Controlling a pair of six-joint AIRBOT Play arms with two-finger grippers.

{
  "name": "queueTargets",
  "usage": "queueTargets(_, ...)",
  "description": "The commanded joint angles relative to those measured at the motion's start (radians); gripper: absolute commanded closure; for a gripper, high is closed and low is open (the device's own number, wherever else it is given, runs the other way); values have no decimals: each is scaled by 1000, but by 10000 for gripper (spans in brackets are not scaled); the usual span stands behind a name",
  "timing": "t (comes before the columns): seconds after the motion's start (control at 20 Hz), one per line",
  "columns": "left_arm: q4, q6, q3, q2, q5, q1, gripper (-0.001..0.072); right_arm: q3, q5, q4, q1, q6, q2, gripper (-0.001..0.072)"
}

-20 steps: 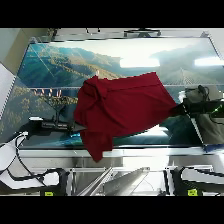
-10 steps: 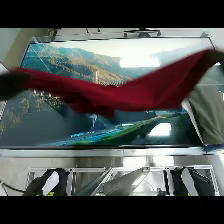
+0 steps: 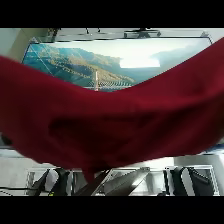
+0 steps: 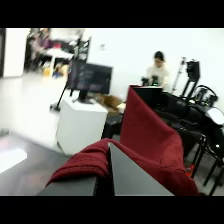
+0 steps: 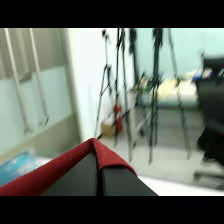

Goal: Fold the shirts.

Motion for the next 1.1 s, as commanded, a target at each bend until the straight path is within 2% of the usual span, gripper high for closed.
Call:
queueTargets(0.0, 408, 8, -109, -101, 100, -197, 673, -14, 122, -58, 83, 29, -202, 696)
queueTargets(0.15, 660, 50, -214, -278, 268, -392, 673, -101, 87, -182, 217, 54, -399, 696)
queueTargets(0.4, 882, 98, -188, -673, 510, -506, 679, -182, -131, -237, 285, 53, -809, 696)
queueTargets(0.5, 903, 98, -90, -842, 508, -507, 680, -148, -187, -237, 285, 47, -965, 696)
queueTargets(0.7, 904, 94, 154, -1063, 519, -505, 687, 56, -194, -237, 285, 50, -1187, 696)
queueTargets(0.85, 950, 48, 302, -1133, 517, -505, 687, 201, -179, -253, 280, 97, -1258, 696)
queueTargets(1.05, 1104, -31, 407, -1162, 387, -507, 689, 225, -66, -430, 281, 179, -1261, 696)
